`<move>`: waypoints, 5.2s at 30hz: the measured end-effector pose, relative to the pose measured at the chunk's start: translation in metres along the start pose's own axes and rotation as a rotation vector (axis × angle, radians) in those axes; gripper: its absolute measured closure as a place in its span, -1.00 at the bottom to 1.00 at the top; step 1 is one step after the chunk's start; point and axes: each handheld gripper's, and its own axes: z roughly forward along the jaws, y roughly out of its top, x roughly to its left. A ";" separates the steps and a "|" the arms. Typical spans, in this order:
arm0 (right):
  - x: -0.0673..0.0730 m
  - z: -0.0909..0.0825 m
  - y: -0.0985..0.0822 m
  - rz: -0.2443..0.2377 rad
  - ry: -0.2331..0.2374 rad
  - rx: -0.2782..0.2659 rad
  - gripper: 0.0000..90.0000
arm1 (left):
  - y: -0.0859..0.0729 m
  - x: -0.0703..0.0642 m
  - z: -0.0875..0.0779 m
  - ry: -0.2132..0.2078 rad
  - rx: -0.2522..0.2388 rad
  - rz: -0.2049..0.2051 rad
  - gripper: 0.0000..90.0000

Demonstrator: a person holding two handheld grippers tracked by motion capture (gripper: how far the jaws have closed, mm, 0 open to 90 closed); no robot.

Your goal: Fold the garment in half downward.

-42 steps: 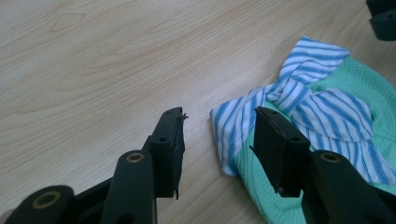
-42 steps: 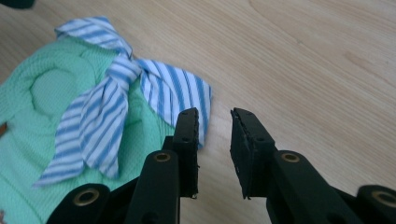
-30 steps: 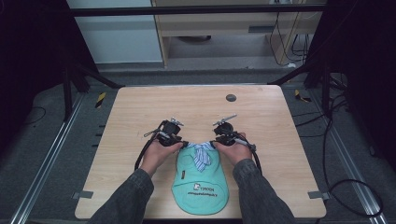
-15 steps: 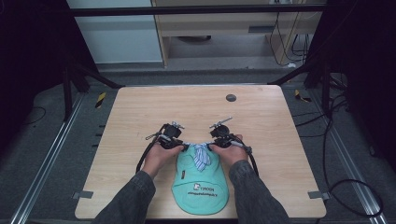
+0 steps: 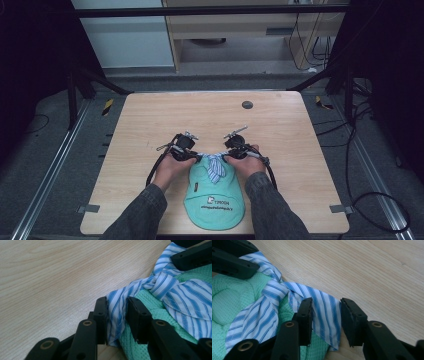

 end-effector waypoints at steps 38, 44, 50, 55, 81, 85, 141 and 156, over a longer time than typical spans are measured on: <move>0.005 -0.061 0.013 -0.108 0.017 -0.168 0.85 | 0.034 -0.010 -0.052 0.012 -0.117 0.124 0.90; 0.005 -0.069 0.017 -0.142 0.007 -0.183 0.85 | 0.038 -0.011 -0.062 0.020 -0.127 0.146 0.90; 0.007 -0.074 0.023 -0.154 0.001 -0.193 0.86 | 0.041 -0.010 -0.068 0.029 -0.140 0.149 0.90; 0.008 -0.077 0.026 -0.169 -0.003 -0.189 0.87 | 0.042 -0.009 -0.070 0.031 -0.136 0.157 0.90; 0.011 -0.083 0.033 -0.186 -0.016 -0.193 0.87 | 0.048 -0.010 -0.079 0.039 -0.141 0.180 0.90; 0.011 -0.085 0.036 -0.195 -0.020 -0.195 0.87 | 0.050 -0.012 -0.081 0.045 -0.144 0.191 0.90; 0.008 -0.090 0.064 -0.253 -0.055 -0.197 0.87 | 0.069 -0.001 -0.089 0.079 -0.159 0.205 0.90; 0.008 -0.091 0.066 -0.256 -0.061 -0.198 0.87 | 0.073 0.001 -0.089 0.085 -0.170 0.201 0.90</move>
